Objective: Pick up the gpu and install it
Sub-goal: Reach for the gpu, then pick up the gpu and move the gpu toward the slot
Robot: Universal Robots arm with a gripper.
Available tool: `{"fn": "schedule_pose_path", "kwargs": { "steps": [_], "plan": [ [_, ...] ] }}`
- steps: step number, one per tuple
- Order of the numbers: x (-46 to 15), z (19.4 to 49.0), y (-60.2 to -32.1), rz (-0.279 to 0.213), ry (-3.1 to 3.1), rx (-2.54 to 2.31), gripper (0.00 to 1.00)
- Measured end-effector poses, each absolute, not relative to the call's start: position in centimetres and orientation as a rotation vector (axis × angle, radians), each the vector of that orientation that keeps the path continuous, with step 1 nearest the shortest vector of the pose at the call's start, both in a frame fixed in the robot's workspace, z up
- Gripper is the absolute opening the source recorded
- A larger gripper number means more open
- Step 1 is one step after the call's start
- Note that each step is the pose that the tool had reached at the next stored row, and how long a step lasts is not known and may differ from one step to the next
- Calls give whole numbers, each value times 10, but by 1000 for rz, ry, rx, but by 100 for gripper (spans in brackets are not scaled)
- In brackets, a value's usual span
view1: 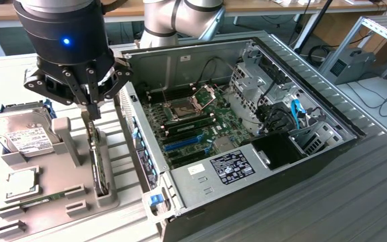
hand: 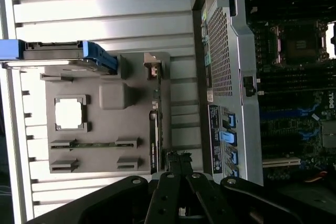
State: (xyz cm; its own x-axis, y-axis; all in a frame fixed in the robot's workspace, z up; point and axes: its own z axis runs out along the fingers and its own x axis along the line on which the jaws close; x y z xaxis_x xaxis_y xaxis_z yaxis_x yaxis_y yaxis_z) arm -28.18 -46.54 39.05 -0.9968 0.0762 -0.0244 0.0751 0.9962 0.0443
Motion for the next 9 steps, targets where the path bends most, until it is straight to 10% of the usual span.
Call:
{"fn": "schedule_pose_path", "kwargs": {
  "steps": [6, 9],
  "plan": [
    [-282, 389, -485, 68, 3112, 118, 11],
    [-282, 389, -485, 68, 3112, 118, 36]
  ]
}}
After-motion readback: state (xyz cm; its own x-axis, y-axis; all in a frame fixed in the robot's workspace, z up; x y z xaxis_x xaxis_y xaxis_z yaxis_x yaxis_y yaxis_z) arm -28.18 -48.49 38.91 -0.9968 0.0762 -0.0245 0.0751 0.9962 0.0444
